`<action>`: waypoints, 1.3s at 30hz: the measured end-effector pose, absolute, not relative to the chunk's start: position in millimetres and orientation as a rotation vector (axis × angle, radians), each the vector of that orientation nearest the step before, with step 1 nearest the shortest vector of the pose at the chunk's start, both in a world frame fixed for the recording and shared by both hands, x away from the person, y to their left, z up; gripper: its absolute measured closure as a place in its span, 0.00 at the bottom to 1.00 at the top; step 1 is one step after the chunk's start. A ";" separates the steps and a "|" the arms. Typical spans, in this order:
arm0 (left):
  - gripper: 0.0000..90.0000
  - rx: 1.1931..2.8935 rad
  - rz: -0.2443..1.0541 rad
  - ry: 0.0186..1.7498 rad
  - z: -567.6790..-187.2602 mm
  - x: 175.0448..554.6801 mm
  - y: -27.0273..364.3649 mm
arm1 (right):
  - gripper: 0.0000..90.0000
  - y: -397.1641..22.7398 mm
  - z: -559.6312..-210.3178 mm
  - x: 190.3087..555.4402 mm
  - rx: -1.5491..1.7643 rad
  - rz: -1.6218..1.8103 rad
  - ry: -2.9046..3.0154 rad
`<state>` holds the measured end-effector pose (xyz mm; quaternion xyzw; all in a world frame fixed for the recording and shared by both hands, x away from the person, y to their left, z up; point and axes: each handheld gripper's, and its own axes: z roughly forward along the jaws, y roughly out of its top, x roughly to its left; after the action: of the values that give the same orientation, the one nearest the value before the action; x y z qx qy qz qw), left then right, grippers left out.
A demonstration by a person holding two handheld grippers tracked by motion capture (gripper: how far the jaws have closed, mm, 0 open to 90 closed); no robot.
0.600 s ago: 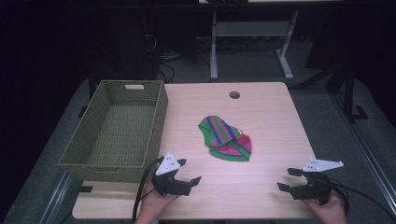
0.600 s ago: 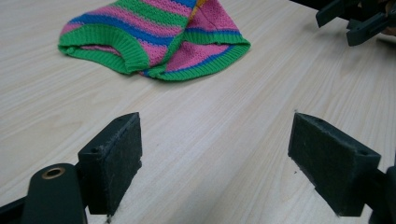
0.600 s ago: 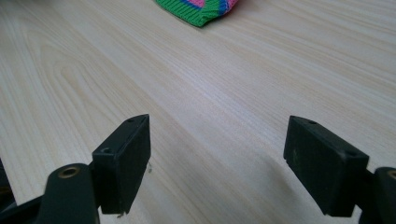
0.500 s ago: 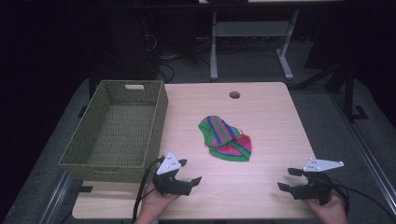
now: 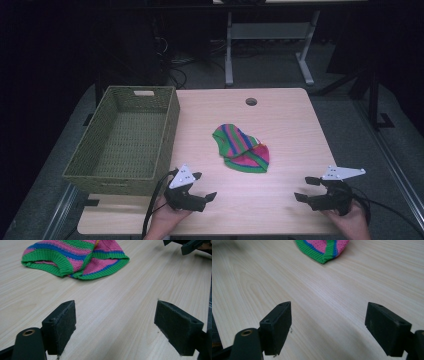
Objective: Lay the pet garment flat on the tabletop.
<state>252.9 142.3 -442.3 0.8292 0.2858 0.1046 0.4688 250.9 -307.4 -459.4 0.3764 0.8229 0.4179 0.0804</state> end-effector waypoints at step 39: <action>0.19 2.055 0.242 0.671 -443.4 252.6 136.3 | 0.19 -267.0 -417.0 310.4 1.026 1.179 2.634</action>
<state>252.6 136.3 -443.4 0.8367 0.2732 0.0986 0.4643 310.4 -267.0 -417.0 0.3348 0.8592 0.3848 0.0394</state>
